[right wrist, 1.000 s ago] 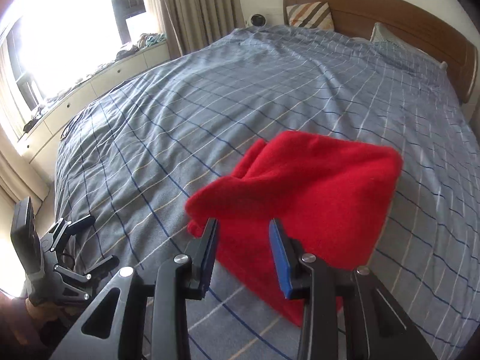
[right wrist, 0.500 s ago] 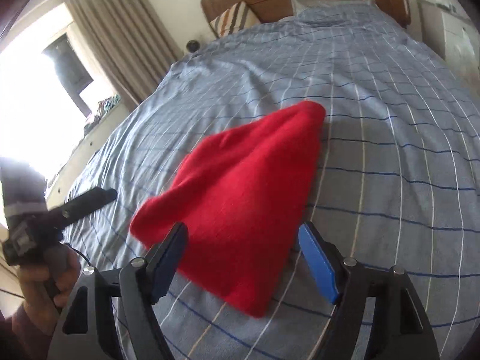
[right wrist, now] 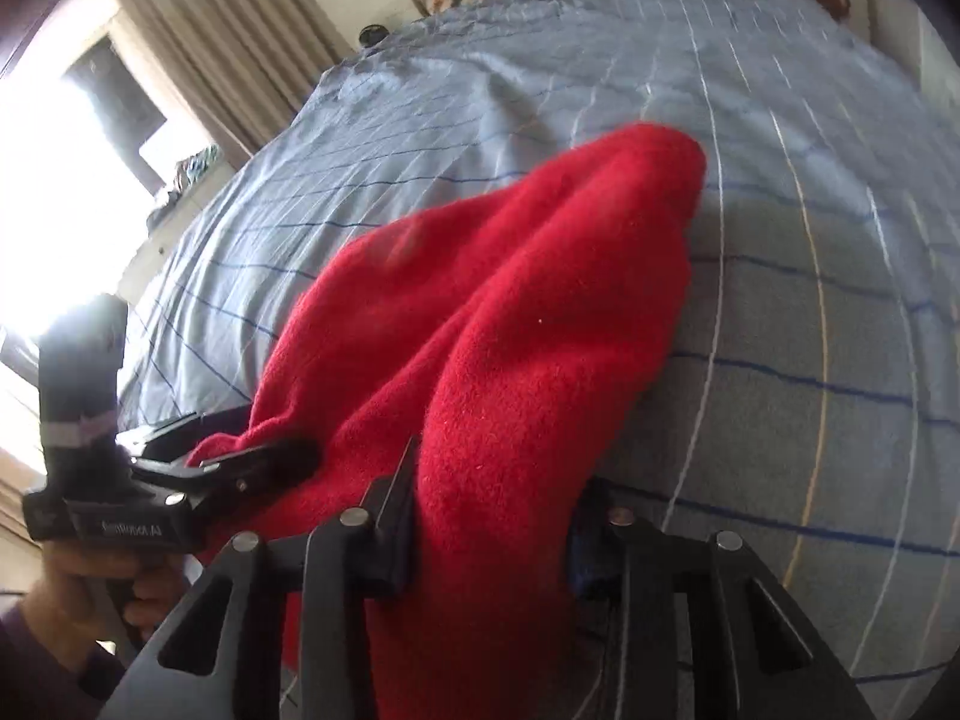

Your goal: Fold small clothes

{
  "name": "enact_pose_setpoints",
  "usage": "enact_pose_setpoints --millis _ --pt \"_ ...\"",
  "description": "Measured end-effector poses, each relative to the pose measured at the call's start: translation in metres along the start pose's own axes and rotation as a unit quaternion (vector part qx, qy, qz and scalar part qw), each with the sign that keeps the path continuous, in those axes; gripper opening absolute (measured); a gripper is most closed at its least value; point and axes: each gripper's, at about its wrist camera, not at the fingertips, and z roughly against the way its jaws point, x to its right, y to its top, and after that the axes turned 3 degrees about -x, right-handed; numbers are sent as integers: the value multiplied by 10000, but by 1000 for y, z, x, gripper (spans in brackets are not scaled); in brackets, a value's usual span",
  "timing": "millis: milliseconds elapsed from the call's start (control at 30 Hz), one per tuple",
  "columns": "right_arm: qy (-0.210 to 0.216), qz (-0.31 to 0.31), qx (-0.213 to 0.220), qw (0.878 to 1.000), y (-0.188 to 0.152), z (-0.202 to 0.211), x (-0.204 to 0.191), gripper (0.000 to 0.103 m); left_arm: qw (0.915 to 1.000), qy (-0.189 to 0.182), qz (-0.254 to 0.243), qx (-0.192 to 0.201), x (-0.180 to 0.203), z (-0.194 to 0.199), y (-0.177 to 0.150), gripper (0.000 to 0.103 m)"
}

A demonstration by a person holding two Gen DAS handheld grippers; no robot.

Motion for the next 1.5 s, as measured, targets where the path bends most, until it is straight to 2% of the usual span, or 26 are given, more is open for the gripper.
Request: enact_pose_setpoints --millis 33,100,200,267,300,333,367,400,433,467,567,633,700,833,900,1000,1067,1300,1500 --pt "-181 317 142 9992 0 7 -12 33 9996 -270 90 -51 1 3 0 28" --pt "-362 756 438 9955 2 26 -33 32 9996 -177 -60 198 12 19 0 24" --pt "-499 1090 834 9893 8 57 -45 32 9964 -150 -490 670 38 52 4 23" --pt "-466 1069 989 9882 16 73 -40 32 9938 -68 -650 898 54 66 9 25" --pt "-444 975 1021 9890 20 78 -32 33 9934 -15 -678 927 58 67 11 34" --pt "-403 841 1040 9902 24 82 -21 36 9935 92 -683 907 61 64 12 50" --pt "-350 676 995 9921 26 83 -10 45 9933 332 -687 874 61 58 11 61" --pt "-334 502 875 9943 27 80 3 52 9913 702 -701 870 61 51 7 76" --pt "-452 362 721 9957 23 76 15 72 9874 1097 -707 890 58 46 1 79" --pt "-703 273 597 9954 13 75 26 86 9833 1390 -732 922 55 44 -9 79" --pt "-1357 192 340 9900 -27 78 53 88 9697 1949 -922 1146 52 56 -46 84" --pt "-1642 189 249 9859 -56 89 60 92 9562 2354 -1029 1406 60 72 -71 95" --pt "-1720 211 322 9843 -83 109 56 93 9470 2536 -1080 1652 71 93 -91 99" --pt "-1704 303 583 9832 -120 156 21 98 9378 2734 -995 1893 98 136 -120 102" --pt "-1725 347 711 9818 -137 179 -1 99 9401 2699 -971 1840 109 154 -132 102" --pt "-1682 287 915 9811 -158 209 -30 102 9535 2425 -806 1600 119 175 -150 102" --pt "-1649 254 1038 9805 -171 225 -44 102 9576 2340 -689 1532 123 185 -163 102" --pt "-1726 227 1129 9782 -206 254 -75 102 9566 2509 -616 1345 141 200 -202 103" --pt "-1780 265 1106 9774 -222 267 -91 102 9602 2408 -635 1266 149 213 -221 103"
